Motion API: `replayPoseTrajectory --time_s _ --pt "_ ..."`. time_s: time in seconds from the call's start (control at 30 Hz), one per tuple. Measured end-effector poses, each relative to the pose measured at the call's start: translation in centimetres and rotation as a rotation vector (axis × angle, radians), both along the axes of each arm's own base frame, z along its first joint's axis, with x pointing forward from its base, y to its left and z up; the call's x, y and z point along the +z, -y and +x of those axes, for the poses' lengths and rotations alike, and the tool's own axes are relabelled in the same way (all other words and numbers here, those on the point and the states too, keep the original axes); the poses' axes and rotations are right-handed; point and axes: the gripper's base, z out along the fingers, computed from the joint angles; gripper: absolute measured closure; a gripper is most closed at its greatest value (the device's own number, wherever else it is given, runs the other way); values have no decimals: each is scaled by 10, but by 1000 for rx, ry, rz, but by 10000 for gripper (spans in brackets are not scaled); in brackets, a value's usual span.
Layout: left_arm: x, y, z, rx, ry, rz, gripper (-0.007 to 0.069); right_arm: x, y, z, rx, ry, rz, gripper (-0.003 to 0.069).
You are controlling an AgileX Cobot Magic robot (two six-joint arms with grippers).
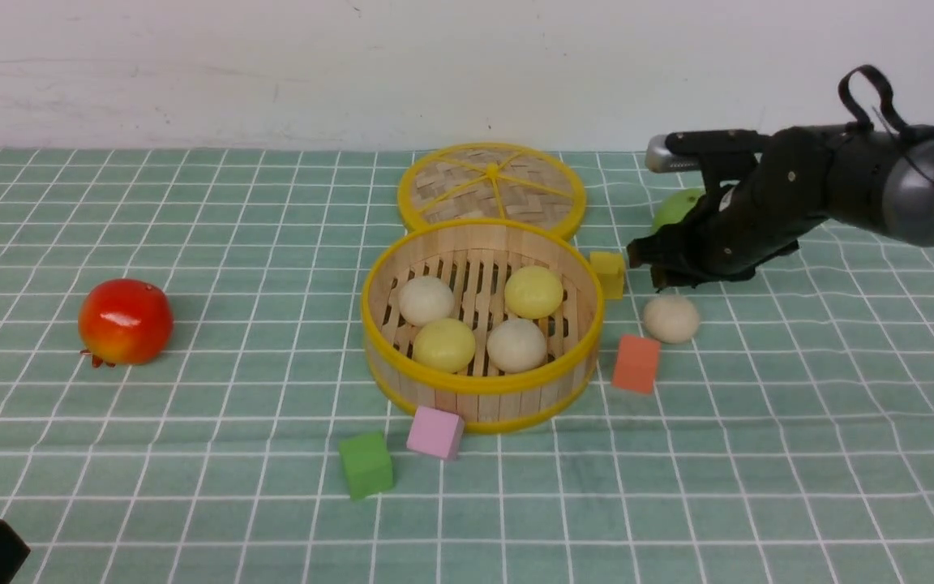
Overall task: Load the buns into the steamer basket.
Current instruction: Use the right arm to grab a steamed stuffed bun, then use the right arm to put the steamed stuffed bun into the steamer
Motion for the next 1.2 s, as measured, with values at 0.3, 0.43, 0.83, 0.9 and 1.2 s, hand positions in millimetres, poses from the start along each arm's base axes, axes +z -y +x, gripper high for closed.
replayPoseTrajectory --time_s 0.3,0.43,0.83,0.9,1.2 --pt "0 0 0 0 0 0 470 -14 0 3 0 -21 -9 346" --pt "0 0 0 0 0 0 466 -15 0 3 0 -22 -10 383" --pt "0 0 0 0 0 0 456 53 -13 -18 110 78 -13 650" --pt "0 0 0 0 0 0 454 71 -27 -25 149 136 14 650" --pt "0 0 0 0 0 0 442 69 -116 -37 345 344 111 649"
